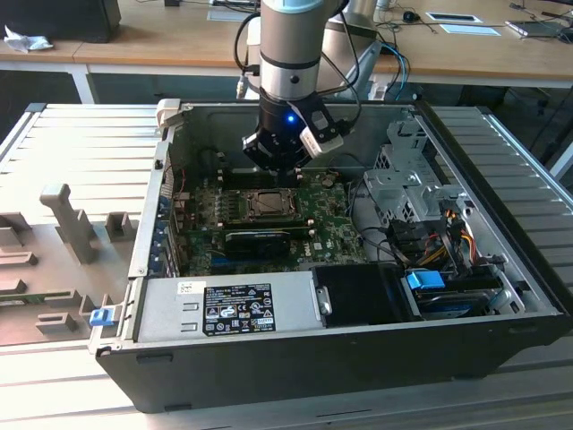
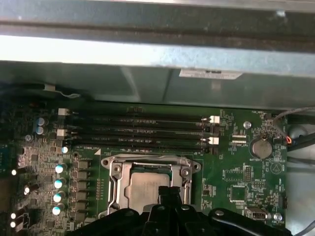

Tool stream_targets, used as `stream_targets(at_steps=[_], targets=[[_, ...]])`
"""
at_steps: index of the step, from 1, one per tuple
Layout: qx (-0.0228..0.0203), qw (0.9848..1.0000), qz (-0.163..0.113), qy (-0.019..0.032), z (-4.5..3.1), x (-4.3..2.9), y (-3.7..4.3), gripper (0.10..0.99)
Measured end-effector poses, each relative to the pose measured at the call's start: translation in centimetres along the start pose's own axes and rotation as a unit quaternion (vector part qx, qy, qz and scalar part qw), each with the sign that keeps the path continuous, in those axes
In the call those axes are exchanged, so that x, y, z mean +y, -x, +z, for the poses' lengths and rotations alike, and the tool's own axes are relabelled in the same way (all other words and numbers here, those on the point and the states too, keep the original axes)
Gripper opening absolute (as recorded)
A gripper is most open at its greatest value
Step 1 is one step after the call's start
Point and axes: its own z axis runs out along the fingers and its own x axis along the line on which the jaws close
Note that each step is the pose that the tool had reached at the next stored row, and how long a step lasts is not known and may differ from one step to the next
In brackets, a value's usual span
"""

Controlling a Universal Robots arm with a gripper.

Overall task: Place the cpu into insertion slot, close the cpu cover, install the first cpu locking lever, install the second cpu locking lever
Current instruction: 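Install the second cpu locking lever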

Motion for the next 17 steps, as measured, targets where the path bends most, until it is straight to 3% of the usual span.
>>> stream_targets(at_steps=[8, 17], targets=[[0.0, 1.0, 0.0, 0.0, -0.42, -0.71, -0.03, 0.106], [0.0002, 1.0, 0.0, 0.0003, -0.41, -3.05, -0.13, 0.106]])
